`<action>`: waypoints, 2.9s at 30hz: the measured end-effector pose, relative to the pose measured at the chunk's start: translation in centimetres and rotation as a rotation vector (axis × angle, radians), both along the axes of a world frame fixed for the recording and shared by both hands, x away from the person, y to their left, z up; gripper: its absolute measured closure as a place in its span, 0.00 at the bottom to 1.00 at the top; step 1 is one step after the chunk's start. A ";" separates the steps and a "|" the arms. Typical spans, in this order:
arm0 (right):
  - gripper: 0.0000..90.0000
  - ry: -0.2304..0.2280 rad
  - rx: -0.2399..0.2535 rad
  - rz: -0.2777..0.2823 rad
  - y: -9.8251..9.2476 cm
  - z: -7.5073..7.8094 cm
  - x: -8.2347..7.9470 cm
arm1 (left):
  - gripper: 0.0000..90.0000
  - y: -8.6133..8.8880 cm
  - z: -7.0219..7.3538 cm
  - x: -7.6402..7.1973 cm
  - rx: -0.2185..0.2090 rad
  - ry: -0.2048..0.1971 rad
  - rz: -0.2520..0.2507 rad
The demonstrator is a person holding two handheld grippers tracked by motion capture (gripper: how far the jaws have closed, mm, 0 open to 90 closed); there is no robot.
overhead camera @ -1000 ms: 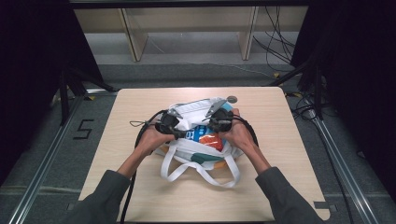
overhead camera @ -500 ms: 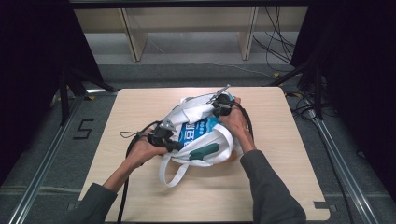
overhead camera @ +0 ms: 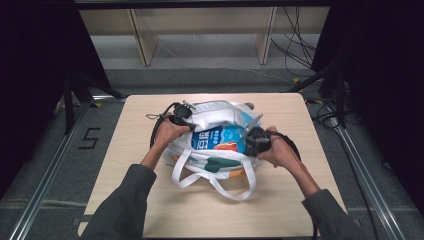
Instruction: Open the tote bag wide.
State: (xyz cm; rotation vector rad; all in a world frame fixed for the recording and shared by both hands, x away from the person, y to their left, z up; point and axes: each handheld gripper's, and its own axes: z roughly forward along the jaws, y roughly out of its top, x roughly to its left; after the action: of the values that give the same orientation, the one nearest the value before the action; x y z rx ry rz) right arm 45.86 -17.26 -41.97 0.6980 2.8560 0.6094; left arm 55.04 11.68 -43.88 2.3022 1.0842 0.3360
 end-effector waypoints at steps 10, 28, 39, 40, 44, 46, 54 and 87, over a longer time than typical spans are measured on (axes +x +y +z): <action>0.99 -0.132 0.183 -0.039 -2.1 -0.1 -1.7 | 0.98 0.0 2.1 -2.3 -0.019 -0.079 -0.079; 1.00 -0.167 0.087 -0.272 -1.4 -5.8 9.1 | 1.00 7.2 -1.1 -1.9 -0.091 -0.050 0.044; 1.00 -0.195 0.320 -0.199 -1.8 0.7 4.9 | 0.97 4.5 1.8 -4.7 -0.178 -0.092 -0.046; 1.00 -0.197 0.338 -0.158 -1.5 1.1 4.2 | 0.97 3.9 1.7 -4.9 -0.195 -0.099 -0.065; 1.00 -0.220 0.296 -0.090 -0.5 0.8 1.0 | 0.96 2.0 1.3 -5.1 -0.178 -0.077 -0.116; 1.00 -0.193 0.294 -0.054 -0.6 0.3 -0.9 | 0.96 0.9 0.7 -5.0 -0.161 -0.059 -0.136; 1.00 -0.078 0.234 0.078 -0.3 -2.6 -5.1 | 0.99 0.6 -0.6 -4.2 -0.118 -0.024 -0.116; 1.00 -0.226 0.249 -0.234 3.2 1.3 8.1 | 0.96 2.1 1.5 -6.8 -0.079 -0.079 -0.175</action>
State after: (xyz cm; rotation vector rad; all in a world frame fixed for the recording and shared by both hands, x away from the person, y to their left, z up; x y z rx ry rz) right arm 53.94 -14.09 -40.64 0.9194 2.4706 0.9485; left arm 48.20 13.75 -42.37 2.2742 0.8357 0.3070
